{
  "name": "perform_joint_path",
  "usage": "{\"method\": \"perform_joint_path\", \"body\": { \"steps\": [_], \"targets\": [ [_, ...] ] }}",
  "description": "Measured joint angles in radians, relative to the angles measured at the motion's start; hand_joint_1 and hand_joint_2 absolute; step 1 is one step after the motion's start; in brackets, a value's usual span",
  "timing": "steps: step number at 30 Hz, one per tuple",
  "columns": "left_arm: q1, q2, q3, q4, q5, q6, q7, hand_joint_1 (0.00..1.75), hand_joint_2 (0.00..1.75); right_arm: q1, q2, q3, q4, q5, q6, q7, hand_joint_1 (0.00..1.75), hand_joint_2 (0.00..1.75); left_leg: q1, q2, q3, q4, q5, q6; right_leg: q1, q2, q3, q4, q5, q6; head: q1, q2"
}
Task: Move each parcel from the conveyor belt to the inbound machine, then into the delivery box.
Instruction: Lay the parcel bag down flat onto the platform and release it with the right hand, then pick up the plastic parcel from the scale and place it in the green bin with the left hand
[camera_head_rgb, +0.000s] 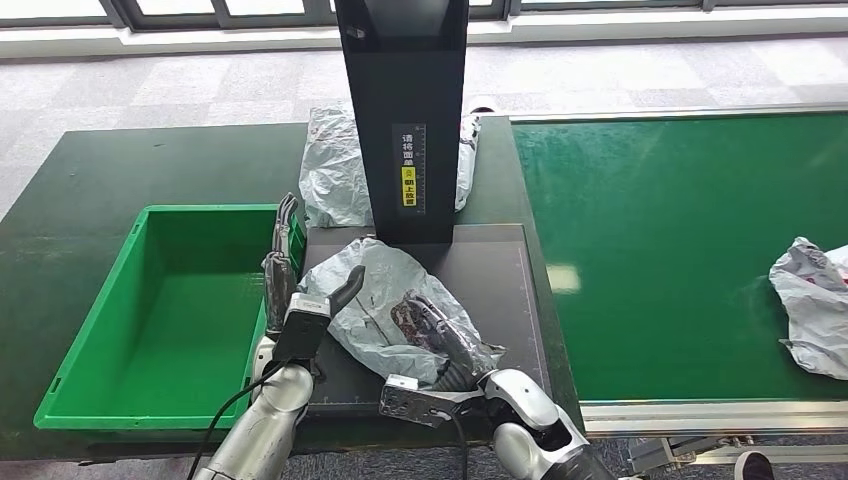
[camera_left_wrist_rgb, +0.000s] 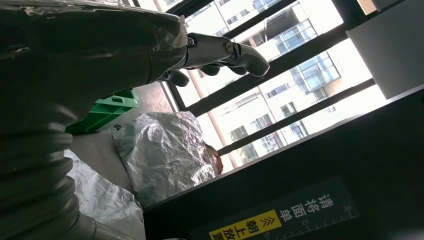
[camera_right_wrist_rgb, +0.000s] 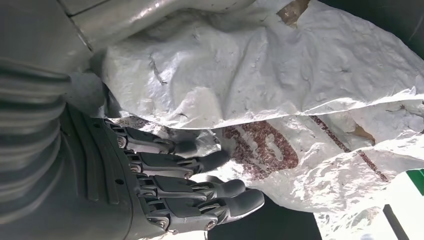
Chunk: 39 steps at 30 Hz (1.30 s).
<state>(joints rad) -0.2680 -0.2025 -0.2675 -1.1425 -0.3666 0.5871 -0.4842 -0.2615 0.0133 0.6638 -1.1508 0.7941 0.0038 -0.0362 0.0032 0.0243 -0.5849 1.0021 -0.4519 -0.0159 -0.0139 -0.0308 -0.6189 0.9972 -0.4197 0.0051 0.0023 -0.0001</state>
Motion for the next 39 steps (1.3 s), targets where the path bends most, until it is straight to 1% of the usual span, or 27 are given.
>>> {"method": "perform_joint_path", "body": {
  "steps": [3, 5, 7, 11, 14, 17, 19, 21, 25, 27, 29, 30, 33, 34, 36, 39],
  "targets": [
    [0.0, 0.001, -0.001, 0.0, 0.0, 0.0, 0.001, 0.0, 1.75, 0.0, -0.002, 0.0, 0.0, 0.0, 0.0, 0.0, 0.0, 1.75, 0.0, 0.0, 0.0, 0.0, 0.0, 0.0, 0.0, 0.0, 0.0, 0.0, 0.0, 0.0, 0.0, 0.0],
    [0.0, 0.001, -0.001, 0.0, 0.0, 0.003, 0.001, 0.0, 1.75, 0.001, -0.004, 0.0, -0.001, 0.0, -0.024, -0.008, 0.0, 1.75, 0.0, 0.0, 0.0, 0.0, 0.0, 0.0, 0.0, 0.0, 0.0, 0.0, 0.0, 0.0, 0.0, 0.0],
    [0.003, 0.002, -0.001, -0.002, 0.0, 0.008, 0.003, 0.0, 1.75, 0.002, -0.004, 0.0, -0.012, 0.002, -0.088, -0.023, 0.0, 1.75, 0.0, 0.0, 0.0, 0.0, 0.0, 0.0, 0.0, 0.0, 0.0, 0.0, 0.0, 0.0, 0.0, 0.0],
    [0.02, 0.006, -0.001, -0.016, -0.006, 0.008, 0.018, 0.0, 1.75, 0.015, -0.001, -0.025, -0.086, -0.009, -0.251, -0.059, 0.0, 1.75, 0.0, 0.0, 0.0, 0.0, 0.0, 0.0, 0.0, 0.0, 0.0, 0.0, 0.0, 0.0, 0.0, 0.0],
    [0.025, 0.008, -0.003, -0.013, -0.019, -0.021, 0.027, 0.0, 1.75, 0.025, 0.008, -0.069, -0.119, -0.072, -0.348, -0.122, 0.0, 1.75, 0.0, 0.0, 0.0, 0.0, 0.0, 0.0, 0.0, 0.0, 0.0, 0.0, 0.0, 0.0, 0.0, 0.0],
    [0.025, 0.012, -0.016, 0.019, -0.054, -0.099, 0.045, 0.0, 1.75, 0.033, 0.021, -0.139, -0.126, -0.171, -0.453, -0.221, 0.0, 1.75, 0.0, 0.0, 0.0, 0.0, -0.001, 0.001, -0.001, 0.0, 0.0, 0.0, 0.0, 0.0, 0.0, 0.0],
    [0.024, 0.015, -0.025, 0.059, -0.085, -0.148, 0.059, 0.0, 1.75, 0.036, 0.03, -0.193, -0.125, -0.243, -0.492, -0.277, 0.0, 1.75, 0.0, 0.0, 0.0, 0.0, -0.001, 0.001, -0.001, 0.0, 0.0, 0.0, 0.0, 0.0, 0.0, 0.0],
    [0.02, 0.017, -0.035, 0.108, -0.124, -0.185, 0.072, 0.0, 1.75, 0.041, 0.038, -0.238, -0.12, -0.308, -0.497, -0.314, 0.0, 1.75, 0.0, 0.001, 0.0, 0.0, -0.001, 0.001, -0.001, 0.0, 0.0, 0.0, 0.0, 0.0, 0.0, 0.0],
    [0.003, 0.023, -0.062, 0.212, -0.201, -0.247, 0.084, 0.0, 1.75, 0.049, 0.057, -0.313, -0.096, -0.415, -0.461, -0.354, 0.0, 1.75, 0.0, 0.001, 0.0, 0.0, -0.001, 0.001, -0.001, 0.0, 0.0, 0.0, 0.0, 0.0, 0.0, 0.0],
    [-0.006, 0.028, -0.077, 0.258, -0.233, -0.281, 0.092, 0.0, 1.75, 0.052, 0.065, -0.343, -0.085, -0.451, -0.447, -0.366, 0.0, 1.75, 0.0, 0.001, 0.0, 0.0, -0.001, 0.001, -0.001, 0.0, 0.0, 0.0, 0.0, 0.0, 0.0, 0.0],
    [-0.022, 0.032, -0.096, 0.305, -0.279, -0.333, 0.122, 0.0, 1.75, 0.054, 0.07, -0.367, -0.077, -0.474, -0.441, -0.375, 0.0, 1.75, 0.0, 0.0, 0.0, 0.0, -0.001, 0.001, 0.0, 0.0, 0.0, 0.0, 0.0, 0.0, 0.0, 0.0],
    [-0.035, 0.036, -0.11, 0.333, -0.311, -0.368, 0.144, 0.12, 1.75, 0.055, 0.072, -0.378, -0.074, -0.481, -0.439, -0.38, 0.0, 1.75, 0.0, 0.0, 0.0, 0.0, 0.0, 0.001, 0.0, 0.0, 0.0, 0.0, 0.0, 0.0, 0.0, 0.0],
    [-0.094, 0.045, -0.16, 0.424, -0.398, -0.469, 0.189, 1.43, 1.75, 0.06, 0.074, -0.405, -0.068, -0.487, -0.428, -0.39, 0.0, 1.75, 0.0, -0.003, 0.002, 0.0, 0.0, 0.001, -0.001, -0.004, 0.003, 0.0, -0.001, 0.001, 0.0, 0.0],
    [-0.114, 0.047, -0.175, 0.452, -0.414, -0.494, 0.191, 1.75, 1.75, 0.063, 0.074, -0.413, -0.067, -0.485, -0.427, -0.392, 0.0, 1.75, 0.0, -0.004, 0.003, 0.0, 0.0, 0.001, -0.001, -0.005, 0.005, 0.0, -0.002, 0.001, 0.0, 0.0],
    [-0.144, 0.049, -0.196, 0.494, -0.427, -0.526, 0.187, 1.75, 1.75, 0.073, 0.076, -0.429, -0.068, -0.479, -0.428, -0.391, 0.0, 1.75, 0.0, -0.006, 0.006, 0.0, -0.001, 0.002, -0.001, -0.006, 0.009, 0.0, -0.003, 0.002, 0.0, 0.0],
    [-0.172, 0.049, -0.21, 0.527, -0.434, -0.533, 0.179, 1.75, 1.75, 0.094, 0.079, -0.447, -0.077, -0.467, -0.432, -0.384, 0.0, 1.75, 0.0, -0.006, 0.01, 0.0, -0.002, 0.004, -0.002, -0.007, 0.014, -0.001, -0.005, 0.004, 0.0, 0.0]
  ]
}}
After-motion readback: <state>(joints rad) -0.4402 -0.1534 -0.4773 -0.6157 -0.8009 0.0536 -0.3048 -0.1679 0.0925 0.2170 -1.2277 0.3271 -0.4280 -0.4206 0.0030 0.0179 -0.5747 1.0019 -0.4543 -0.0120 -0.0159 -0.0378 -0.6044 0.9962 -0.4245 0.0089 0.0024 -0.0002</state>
